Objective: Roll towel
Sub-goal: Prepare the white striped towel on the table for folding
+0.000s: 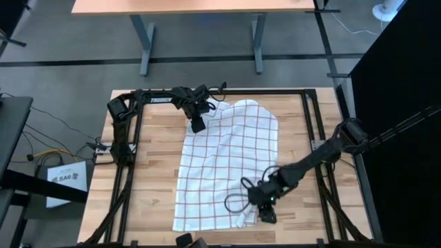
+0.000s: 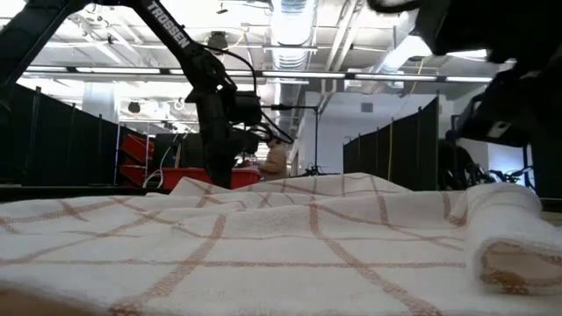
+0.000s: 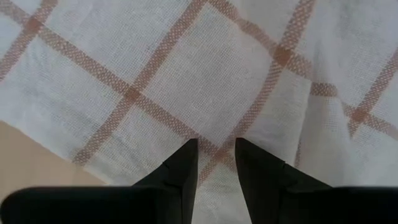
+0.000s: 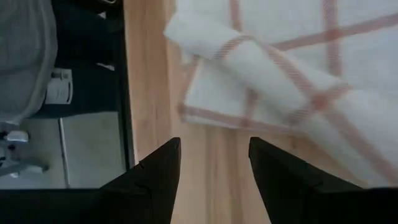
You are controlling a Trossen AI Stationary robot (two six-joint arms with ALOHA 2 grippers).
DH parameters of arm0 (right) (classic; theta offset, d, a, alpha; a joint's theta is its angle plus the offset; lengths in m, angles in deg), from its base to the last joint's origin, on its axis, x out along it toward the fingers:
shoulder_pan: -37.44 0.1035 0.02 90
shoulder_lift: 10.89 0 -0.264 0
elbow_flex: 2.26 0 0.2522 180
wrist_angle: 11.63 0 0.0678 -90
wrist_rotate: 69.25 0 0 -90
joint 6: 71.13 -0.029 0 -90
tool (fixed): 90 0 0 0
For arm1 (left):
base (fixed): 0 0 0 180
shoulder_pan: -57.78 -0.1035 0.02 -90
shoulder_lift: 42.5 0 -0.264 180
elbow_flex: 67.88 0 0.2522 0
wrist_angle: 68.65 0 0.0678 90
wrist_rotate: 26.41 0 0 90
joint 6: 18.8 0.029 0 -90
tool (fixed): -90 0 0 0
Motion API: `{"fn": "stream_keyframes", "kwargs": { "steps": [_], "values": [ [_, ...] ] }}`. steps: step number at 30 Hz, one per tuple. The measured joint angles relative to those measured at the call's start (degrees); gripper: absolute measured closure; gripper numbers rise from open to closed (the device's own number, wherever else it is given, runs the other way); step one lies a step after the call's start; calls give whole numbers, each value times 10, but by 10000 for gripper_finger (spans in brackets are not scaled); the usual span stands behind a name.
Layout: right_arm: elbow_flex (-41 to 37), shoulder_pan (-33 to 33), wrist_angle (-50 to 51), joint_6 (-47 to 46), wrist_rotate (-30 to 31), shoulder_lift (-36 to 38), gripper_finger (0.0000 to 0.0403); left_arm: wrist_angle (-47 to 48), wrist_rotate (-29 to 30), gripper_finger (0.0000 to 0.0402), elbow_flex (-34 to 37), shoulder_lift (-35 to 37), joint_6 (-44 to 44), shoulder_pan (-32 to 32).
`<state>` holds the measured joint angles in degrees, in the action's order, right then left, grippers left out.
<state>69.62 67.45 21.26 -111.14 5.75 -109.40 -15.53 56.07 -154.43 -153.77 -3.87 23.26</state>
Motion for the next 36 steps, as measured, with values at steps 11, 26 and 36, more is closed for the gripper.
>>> {"fn": "stream_keyframes", "kwargs": {
  "steps": [11,26,36],
  "values": [
    [71,-45,96,149,26,-57,225,16,-1,309,0,0,0,0],
    [79,-50,110,235,32,-91,253,32,-1,309,0,0,-1,0],
    [81,-39,126,217,33,-90,394,32,-1,309,0,0,3,1]
  ]
}}
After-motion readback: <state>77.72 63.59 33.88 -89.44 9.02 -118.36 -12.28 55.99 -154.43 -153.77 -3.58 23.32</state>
